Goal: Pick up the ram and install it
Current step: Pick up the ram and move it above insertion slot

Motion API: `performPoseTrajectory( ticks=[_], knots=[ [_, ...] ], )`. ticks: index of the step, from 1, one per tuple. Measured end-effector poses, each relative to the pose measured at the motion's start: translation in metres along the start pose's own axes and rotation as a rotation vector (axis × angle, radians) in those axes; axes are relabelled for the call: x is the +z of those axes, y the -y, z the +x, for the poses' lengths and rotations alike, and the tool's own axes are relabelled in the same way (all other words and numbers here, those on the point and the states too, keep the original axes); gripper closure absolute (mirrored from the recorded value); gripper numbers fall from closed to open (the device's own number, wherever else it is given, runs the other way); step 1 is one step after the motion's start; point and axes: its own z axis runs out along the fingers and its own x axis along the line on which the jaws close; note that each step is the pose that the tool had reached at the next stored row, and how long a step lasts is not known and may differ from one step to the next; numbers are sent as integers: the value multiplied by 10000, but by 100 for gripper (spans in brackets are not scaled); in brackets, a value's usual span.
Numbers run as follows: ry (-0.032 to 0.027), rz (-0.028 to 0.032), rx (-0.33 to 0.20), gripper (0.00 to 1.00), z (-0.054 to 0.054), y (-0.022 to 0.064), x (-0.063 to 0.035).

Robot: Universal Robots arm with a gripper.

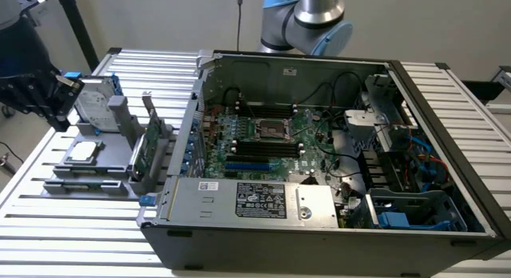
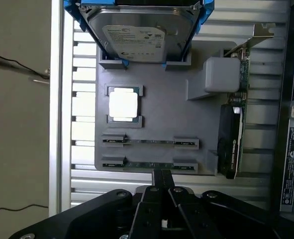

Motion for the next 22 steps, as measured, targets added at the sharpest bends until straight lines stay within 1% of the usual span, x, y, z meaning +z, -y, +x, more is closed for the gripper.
performPoseTrajectory(
  ticks=[11,12,17,18,20,22],
  knots=[
    [-11,1,1,89,4,7,5],
    [-11,1,-1,89,8,25,15],
    [-13,0,0,89,18,199,99],
    [-26,0,-11,89,19,220,116],
    [-90,0,-152,89,19,232,138],
    [-142,8,-495,89,19,232,151]
  ],
)
